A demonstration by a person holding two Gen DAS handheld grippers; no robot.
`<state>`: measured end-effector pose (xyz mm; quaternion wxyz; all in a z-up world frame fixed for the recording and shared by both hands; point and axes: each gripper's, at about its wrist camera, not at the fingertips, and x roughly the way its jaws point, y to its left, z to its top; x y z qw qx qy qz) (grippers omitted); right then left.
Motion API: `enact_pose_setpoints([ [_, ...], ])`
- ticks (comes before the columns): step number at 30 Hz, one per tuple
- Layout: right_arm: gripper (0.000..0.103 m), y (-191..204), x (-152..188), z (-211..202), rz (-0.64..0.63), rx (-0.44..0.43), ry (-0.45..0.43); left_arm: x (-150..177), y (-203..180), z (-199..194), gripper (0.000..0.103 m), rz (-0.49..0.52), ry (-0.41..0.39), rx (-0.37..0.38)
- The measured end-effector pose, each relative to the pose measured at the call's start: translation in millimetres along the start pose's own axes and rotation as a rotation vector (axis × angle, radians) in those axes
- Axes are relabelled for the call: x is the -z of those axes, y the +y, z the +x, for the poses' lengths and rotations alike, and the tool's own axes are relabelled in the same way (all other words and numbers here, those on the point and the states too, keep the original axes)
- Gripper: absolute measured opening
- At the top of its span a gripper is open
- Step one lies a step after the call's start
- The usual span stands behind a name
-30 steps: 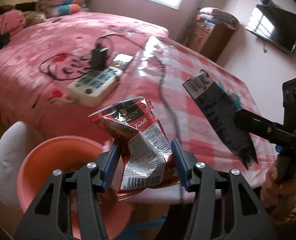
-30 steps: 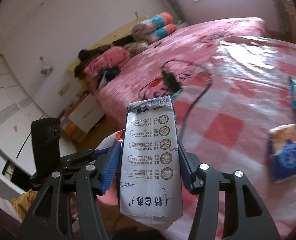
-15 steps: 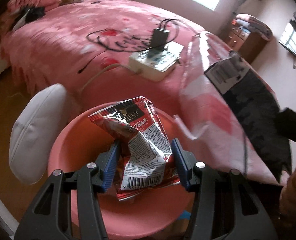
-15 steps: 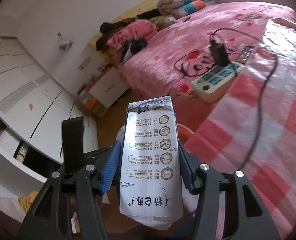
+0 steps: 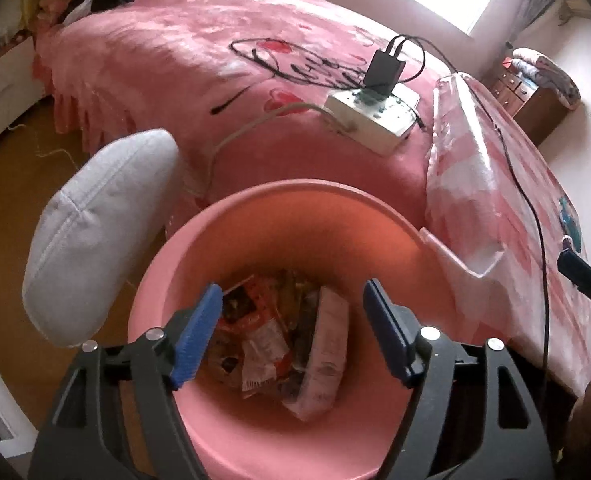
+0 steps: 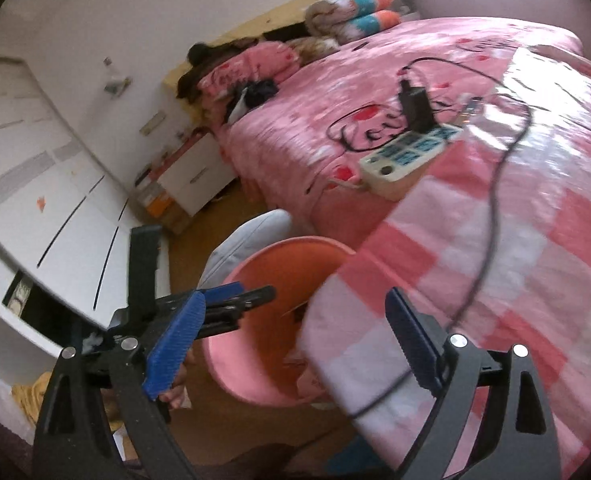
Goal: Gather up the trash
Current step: 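Carry both bags over the pink bucket and open both tools, then move both open tools back to the tissue and wipes packets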
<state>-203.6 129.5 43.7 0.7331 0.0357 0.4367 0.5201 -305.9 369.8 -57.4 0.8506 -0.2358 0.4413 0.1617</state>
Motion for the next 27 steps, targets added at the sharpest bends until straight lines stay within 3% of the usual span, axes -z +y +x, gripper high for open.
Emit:
enact_pose_setpoints([
  [9, 0.091, -39.1, 1.9, -34.8, 0.071, 0.074, -0.108, -8.4, -26.7, -19.3, 0.082, 0.068, -0.100, -0.001],
  [16, 0.091, -54.2, 5.3, -56.8, 0.072, 0.149, -0.187, -19.0, -59.6, -26.2, 0.082, 0.113, -0.103, 0.017],
  [27, 0.091, -66.6, 5.4, -78.4, 0.070, 0.201, -0.245, -24.7, -121.1, -37.6, 0.082, 0.229, -0.103, 0.062],
])
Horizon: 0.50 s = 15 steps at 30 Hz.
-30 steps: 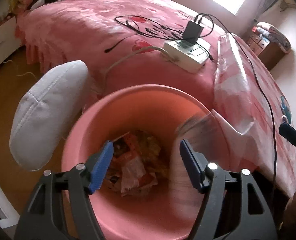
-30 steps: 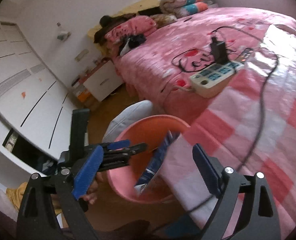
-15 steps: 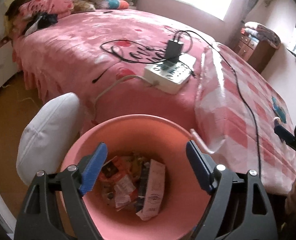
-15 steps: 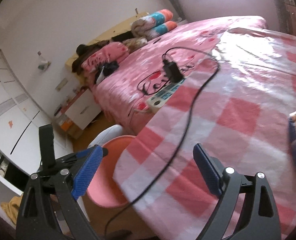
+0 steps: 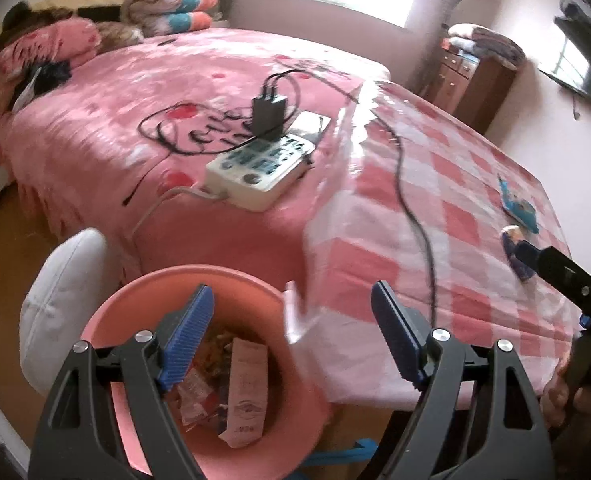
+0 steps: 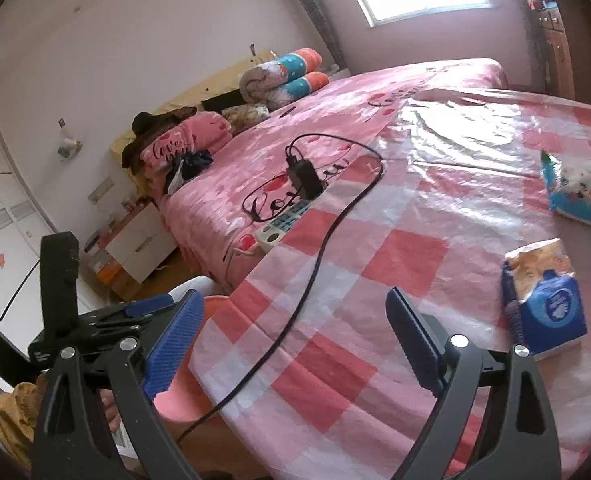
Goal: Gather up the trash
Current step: 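Move both open tools back to the tissue and wipes packets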
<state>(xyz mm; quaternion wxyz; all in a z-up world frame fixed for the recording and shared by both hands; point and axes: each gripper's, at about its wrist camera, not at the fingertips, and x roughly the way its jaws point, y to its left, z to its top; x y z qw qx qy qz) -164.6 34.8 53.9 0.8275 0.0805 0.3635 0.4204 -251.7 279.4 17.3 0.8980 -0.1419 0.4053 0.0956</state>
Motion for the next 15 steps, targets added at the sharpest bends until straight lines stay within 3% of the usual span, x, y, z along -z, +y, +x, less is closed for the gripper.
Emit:
enact_pose_setpoints([
  [15, 0.094, -48.3, -5.3, -30.4, 0.065, 0.110, -0.087, -11.6, -80.4, -5.4, 0.082, 0.188, -0.020, 0.083],
])
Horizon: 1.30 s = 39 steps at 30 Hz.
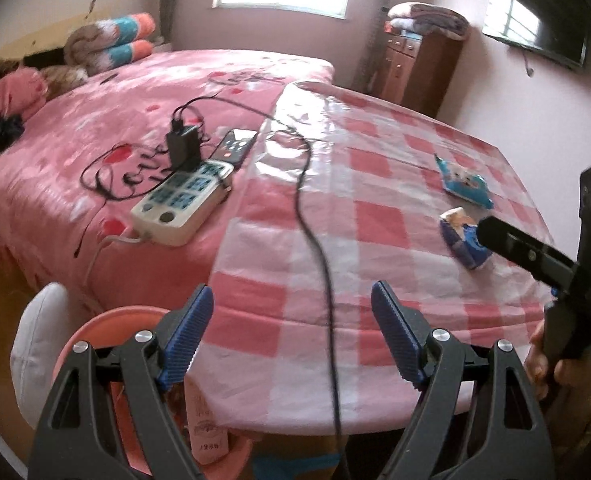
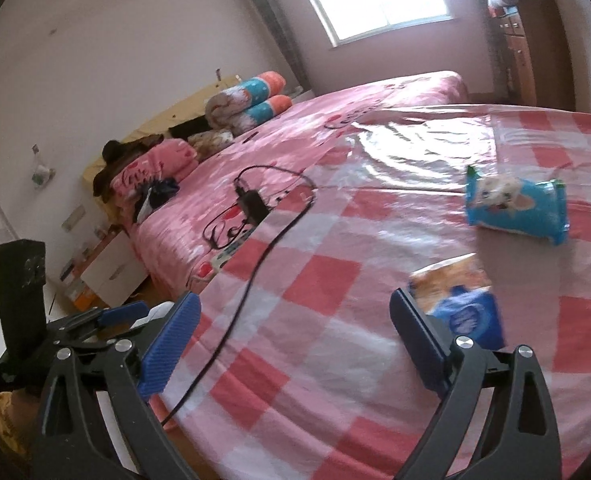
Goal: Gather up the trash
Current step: 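Move both open tools back to the tissue and wipes packets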
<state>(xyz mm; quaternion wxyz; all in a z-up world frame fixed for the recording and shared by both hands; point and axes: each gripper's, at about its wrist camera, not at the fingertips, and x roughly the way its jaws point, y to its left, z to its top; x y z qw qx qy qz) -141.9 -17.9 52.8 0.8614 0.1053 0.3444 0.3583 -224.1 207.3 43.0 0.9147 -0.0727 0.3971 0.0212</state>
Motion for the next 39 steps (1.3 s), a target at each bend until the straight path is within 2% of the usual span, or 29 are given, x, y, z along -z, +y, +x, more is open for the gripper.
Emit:
enact_pose_setpoints([
  [8, 0.094, -31.5, -6.2, -15.6, 0.042, 0.030, -0.024, -6.9, -34.8, 4.7, 0.082, 0.103, -0.002, 0.002],
  [18, 0.094, -69.0, -11.0, -32.5, 0.090, 0.015, -0.056, -9.8, -80.7, 15.6, 0.082, 0.225, 0.014, 0.022],
  [27, 0.094, -101.5, -14.4, -47.3, 0.134, 0.038, -0.081, -21.5, -131.7, 26.3, 0.082, 0.391, 0.003, 0.123],
  [33, 0.094, -128.4, -17.7, -52.7, 0.192, 0.057, -0.074, -32.9, -161.1, 47.4, 0.082, 0.498, 0.010, 0.189],
  [37, 0.094, -147.7, -21.1, -58.2, 0.237, 0.081, -0.077, -38.8, -172.1, 67.8, 0.082, 0.532, 0.052, 0.281],
  [39, 0.094, -156.4, -22.4, -59.8, 0.259, 0.087, -0.078, -39.9, -177.6, 78.8, 0.082, 0.554, 0.070, 0.299],
])
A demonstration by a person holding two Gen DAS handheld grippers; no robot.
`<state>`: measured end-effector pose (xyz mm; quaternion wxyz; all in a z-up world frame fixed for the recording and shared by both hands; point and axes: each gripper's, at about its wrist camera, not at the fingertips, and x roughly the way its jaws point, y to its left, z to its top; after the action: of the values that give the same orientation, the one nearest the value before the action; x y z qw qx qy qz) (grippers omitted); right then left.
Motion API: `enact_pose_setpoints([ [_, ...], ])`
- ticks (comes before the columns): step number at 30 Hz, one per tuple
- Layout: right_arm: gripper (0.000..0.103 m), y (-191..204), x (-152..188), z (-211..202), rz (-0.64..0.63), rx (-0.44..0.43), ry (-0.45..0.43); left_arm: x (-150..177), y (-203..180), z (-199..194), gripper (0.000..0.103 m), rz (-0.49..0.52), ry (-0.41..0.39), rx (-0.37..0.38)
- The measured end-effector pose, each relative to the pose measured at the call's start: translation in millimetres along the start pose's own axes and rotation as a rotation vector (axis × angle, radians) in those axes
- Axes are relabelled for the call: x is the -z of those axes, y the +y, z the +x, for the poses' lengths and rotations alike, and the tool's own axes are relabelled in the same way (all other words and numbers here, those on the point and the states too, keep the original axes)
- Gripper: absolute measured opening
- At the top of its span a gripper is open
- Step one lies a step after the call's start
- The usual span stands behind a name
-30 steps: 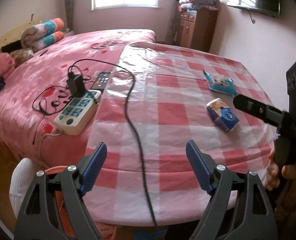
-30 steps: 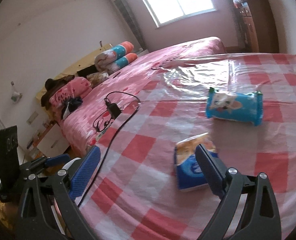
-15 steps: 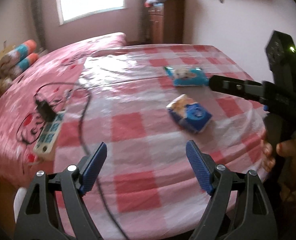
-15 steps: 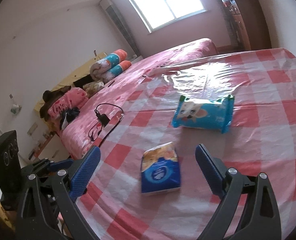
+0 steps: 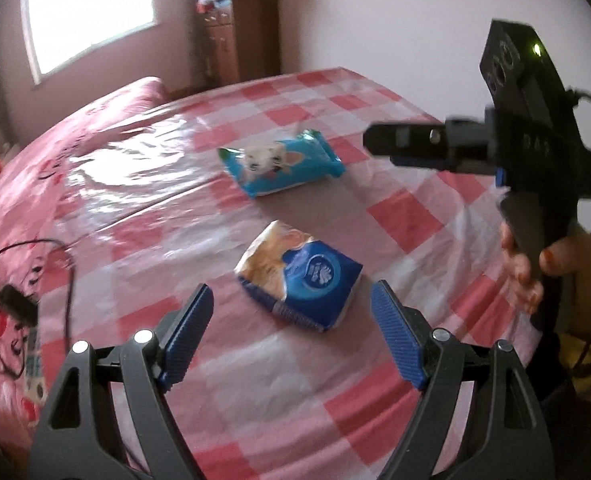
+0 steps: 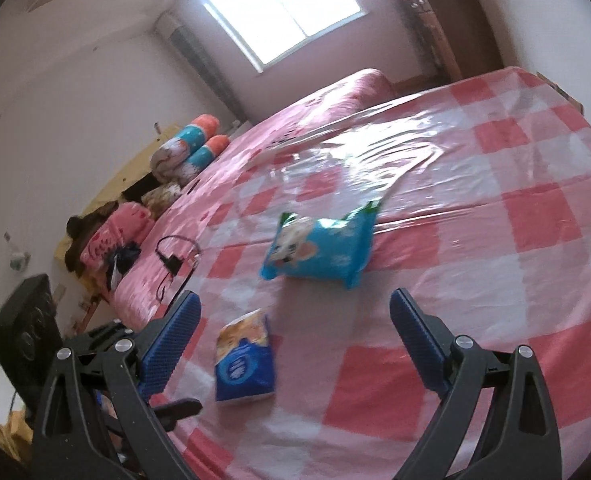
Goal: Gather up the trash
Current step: 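Move both open tools back to the tissue and wipes packets, then grasp the blue Vinda tissue packet with the left tool while the right grasps the blue wipes packet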
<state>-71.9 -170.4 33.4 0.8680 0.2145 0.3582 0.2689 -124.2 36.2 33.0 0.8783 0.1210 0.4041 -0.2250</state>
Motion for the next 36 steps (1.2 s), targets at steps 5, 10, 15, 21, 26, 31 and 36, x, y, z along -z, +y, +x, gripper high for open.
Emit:
enact_pose_setpoints([
  [5, 0.094, -19.1, -7.7, 0.8, 0.066, -0.006, -0.001, -6.8, 7.1, 26.6, 0.082, -0.025, 0.044, 0.051],
  [10, 0.094, -27.7, -14.3, 5.2, 0.094, -0.006, 0.015, -4.3, 14.7, 32.7, 0.082, -0.184, 0.088, -0.004],
  [15, 0.094, -25.9, -18.0, 4.2, 0.078, 0.026, -0.001, 6.7, 13.4, 27.0, 0.082, -0.365, 0.076, -0.002],
  [21, 0.094, -27.1, -20.1, 2.2, 0.084, 0.022, -0.013, -9.8, -2.9, 44.8, 0.082, -0.387, 0.064, -0.068],
  [26, 0.094, -29.9, -20.8, 0.8, 0.085, 0.031, -0.010, -23.0, -12.0, 63.3, 0.079, -0.329, 0.054, -0.197],
  [31, 0.094, -33.8, -22.8, 4.6, 0.096, 0.035, 0.003, -26.4, -11.2, 64.4, 0.065, -0.293, 0.031, -0.225],
  [36, 0.094, -26.0, -24.8, 13.6, 0.066, 0.055, 0.014, -24.2, -1.1, 57.8, 0.051, -0.301, 0.022, -0.186],
])
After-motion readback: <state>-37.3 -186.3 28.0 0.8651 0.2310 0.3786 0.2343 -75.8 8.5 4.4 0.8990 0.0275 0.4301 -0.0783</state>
